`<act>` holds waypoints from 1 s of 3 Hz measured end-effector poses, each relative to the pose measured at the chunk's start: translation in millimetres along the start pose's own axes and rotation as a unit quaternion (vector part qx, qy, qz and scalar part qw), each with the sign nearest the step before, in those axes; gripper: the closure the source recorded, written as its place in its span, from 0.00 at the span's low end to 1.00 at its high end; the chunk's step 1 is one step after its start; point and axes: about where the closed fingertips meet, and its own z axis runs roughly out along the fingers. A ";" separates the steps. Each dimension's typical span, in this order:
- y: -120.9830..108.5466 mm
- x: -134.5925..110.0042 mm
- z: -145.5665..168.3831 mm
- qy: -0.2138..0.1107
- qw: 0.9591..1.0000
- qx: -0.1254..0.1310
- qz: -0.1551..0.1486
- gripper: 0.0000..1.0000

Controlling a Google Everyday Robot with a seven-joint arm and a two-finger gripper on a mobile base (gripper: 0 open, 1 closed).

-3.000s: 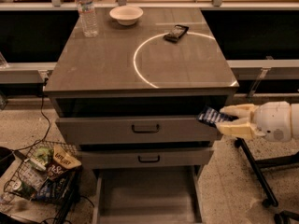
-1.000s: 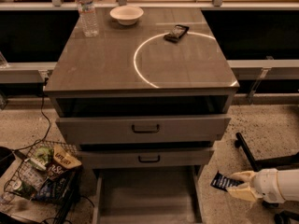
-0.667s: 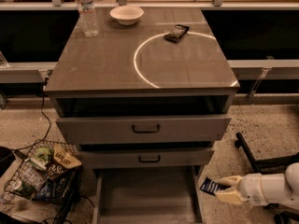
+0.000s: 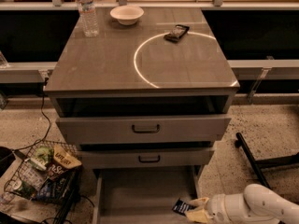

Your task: Place rxbar blueberry into bottom drawer

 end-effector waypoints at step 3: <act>-21.0 3.4 153.9 -0.045 0.992 -0.095 0.063 1.00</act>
Offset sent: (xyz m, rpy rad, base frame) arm 0.0292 0.1167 -0.1176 0.1926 0.1272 0.0327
